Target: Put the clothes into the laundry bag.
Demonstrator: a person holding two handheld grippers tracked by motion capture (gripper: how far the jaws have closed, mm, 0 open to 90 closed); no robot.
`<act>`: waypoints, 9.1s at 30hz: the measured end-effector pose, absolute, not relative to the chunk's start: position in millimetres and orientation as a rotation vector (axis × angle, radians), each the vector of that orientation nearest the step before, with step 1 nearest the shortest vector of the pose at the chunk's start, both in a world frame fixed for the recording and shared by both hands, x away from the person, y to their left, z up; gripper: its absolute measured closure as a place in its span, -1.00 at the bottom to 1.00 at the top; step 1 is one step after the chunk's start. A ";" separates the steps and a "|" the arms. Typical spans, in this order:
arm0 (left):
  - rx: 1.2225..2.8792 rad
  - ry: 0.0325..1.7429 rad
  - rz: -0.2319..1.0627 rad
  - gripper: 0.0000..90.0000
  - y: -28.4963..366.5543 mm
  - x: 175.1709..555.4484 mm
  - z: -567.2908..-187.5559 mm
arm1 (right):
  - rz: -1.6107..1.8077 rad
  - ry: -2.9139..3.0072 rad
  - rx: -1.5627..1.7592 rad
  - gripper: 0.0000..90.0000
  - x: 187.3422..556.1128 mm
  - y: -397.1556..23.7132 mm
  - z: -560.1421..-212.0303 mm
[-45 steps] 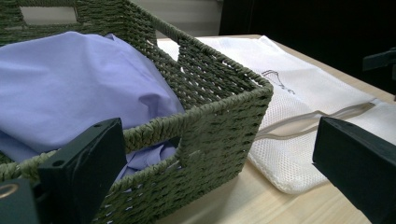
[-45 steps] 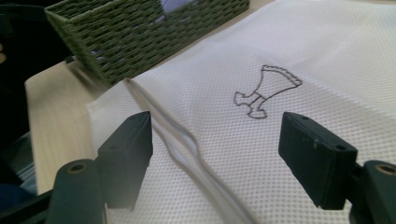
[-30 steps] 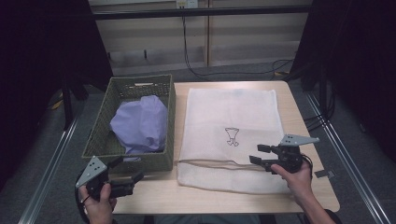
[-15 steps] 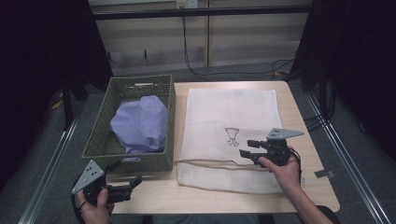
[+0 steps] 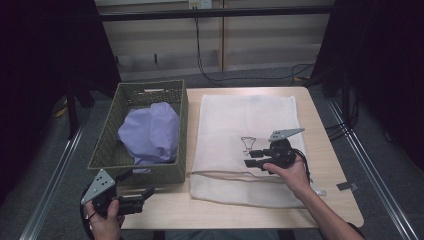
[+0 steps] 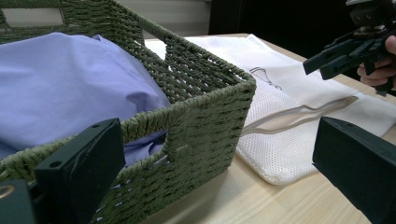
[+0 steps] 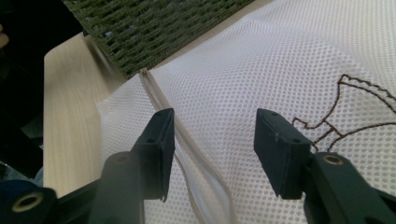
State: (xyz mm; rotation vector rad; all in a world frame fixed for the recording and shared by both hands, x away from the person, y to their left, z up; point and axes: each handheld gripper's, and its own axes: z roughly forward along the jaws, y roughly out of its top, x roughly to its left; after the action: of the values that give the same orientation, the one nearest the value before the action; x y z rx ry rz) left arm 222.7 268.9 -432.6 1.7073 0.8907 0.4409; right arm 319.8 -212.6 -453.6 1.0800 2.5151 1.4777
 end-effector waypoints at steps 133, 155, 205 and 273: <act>1.732 0.887 0.443 -0.96 263.9 228.7 -431.5 | 1.645 2.323 1.123 0.96 326.4 -232.6 -439.8; 1.737 0.887 0.440 -0.96 264.2 229.4 -432.2 | 1.769 2.248 1.075 0.96 340.6 -231.1 -412.3; 1.864 0.895 0.410 -0.74 262.6 322.3 -371.2 | 1.835 2.187 1.008 0.96 353.0 -228.9 -388.9; 2.429 1.404 0.155 -0.89 235.3 473.0 -476.2 | 1.784 2.249 1.028 0.96 355.0 -228.2 -396.3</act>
State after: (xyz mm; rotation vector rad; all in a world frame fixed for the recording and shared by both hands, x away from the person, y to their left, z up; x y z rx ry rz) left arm 473.0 235.3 -476.2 2.4288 1.4041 0.1555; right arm 355.0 -228.2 -396.3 1.0284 2.2487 1.7839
